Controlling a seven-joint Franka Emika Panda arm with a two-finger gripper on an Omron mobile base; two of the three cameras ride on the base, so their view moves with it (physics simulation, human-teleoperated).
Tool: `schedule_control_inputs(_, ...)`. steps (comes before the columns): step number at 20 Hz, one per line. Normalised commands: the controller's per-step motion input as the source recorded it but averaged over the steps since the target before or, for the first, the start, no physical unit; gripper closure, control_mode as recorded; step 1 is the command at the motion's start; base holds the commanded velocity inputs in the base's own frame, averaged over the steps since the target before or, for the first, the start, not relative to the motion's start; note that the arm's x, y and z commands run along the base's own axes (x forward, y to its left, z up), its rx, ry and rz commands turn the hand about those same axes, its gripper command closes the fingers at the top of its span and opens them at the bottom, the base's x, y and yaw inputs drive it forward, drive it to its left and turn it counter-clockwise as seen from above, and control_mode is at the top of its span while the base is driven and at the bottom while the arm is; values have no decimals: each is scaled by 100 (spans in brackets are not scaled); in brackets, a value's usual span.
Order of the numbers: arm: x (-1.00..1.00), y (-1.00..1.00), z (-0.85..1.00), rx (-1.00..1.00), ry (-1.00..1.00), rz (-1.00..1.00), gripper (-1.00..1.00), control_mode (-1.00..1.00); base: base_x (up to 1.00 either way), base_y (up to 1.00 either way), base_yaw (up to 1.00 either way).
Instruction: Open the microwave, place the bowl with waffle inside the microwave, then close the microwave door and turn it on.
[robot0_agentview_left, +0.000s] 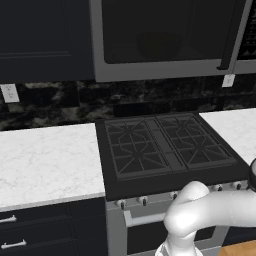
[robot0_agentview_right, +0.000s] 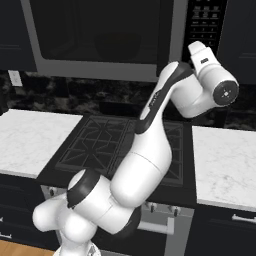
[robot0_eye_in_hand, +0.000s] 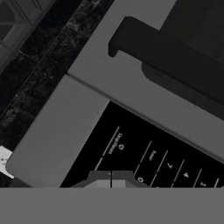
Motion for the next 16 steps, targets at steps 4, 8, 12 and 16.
schedule_control_inputs(4, 6, 0, 0, 1, 0, 0, 100, -100, 0, 0, 0)
schedule_control_inputs(8, 2, 0, 0, 0, 0, 0, 100, -100, 0, 0, 0)
schedule_control_inputs(12, 6, 0, 0, 0, 0, 0, 100, -100, 0, 0, 0)
schedule_control_inputs(16, 18, 0, 0, 0, 0, -1, 100, -100, 0, 0, 0)
